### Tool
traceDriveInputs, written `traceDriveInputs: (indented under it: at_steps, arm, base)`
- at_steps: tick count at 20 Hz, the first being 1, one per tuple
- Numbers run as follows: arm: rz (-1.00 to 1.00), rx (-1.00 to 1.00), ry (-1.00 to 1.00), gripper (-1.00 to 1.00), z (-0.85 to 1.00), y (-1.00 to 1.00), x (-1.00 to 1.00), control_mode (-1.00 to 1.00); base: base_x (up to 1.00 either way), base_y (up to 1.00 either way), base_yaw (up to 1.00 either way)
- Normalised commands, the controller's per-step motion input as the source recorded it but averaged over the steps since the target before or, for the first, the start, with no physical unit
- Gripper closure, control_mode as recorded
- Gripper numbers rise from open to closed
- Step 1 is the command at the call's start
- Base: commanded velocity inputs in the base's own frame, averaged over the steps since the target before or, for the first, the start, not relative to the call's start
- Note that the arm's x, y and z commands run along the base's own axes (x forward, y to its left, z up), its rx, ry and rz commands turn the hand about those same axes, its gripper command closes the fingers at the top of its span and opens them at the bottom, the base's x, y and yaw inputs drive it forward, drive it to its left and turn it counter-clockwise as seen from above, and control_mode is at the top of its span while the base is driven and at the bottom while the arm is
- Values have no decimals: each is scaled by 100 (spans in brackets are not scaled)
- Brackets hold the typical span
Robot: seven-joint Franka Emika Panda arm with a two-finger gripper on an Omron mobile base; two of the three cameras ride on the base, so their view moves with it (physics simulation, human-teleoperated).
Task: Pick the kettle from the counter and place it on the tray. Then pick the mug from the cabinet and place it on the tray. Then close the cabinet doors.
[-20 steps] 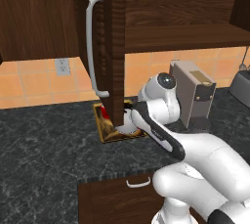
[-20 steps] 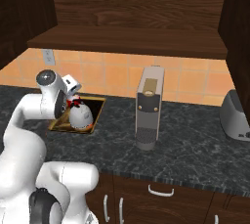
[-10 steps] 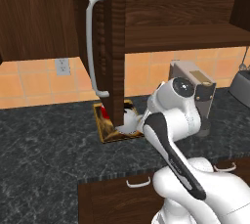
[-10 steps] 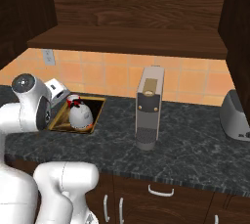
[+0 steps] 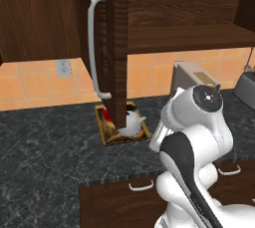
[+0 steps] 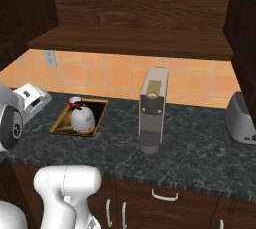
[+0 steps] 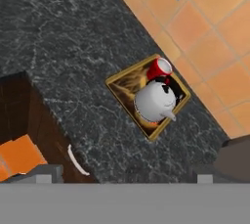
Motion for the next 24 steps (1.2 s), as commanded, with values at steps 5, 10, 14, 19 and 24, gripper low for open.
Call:
traceDriveInputs:
  at_steps: [5, 10, 14, 19, 24]
  arm:
    - [2, -5, -19, -100, 1, 2, -100, -100]
    - [13, -8, -28, -100, -2, 22, -86, -100]
    - [16, -7, -30, -100, 2, 43, -56, -100]
    - [15, -7, -28, -100, 11, 51, -17, -100]
    - [16, -2, -23, -100, 8, 54, 0, -100]
  base:
    - [0, 0, 0]
    - [0, 0, 0]
    - [0, 0, 0]
    - [0, 0, 0]
    - [0, 0, 0]
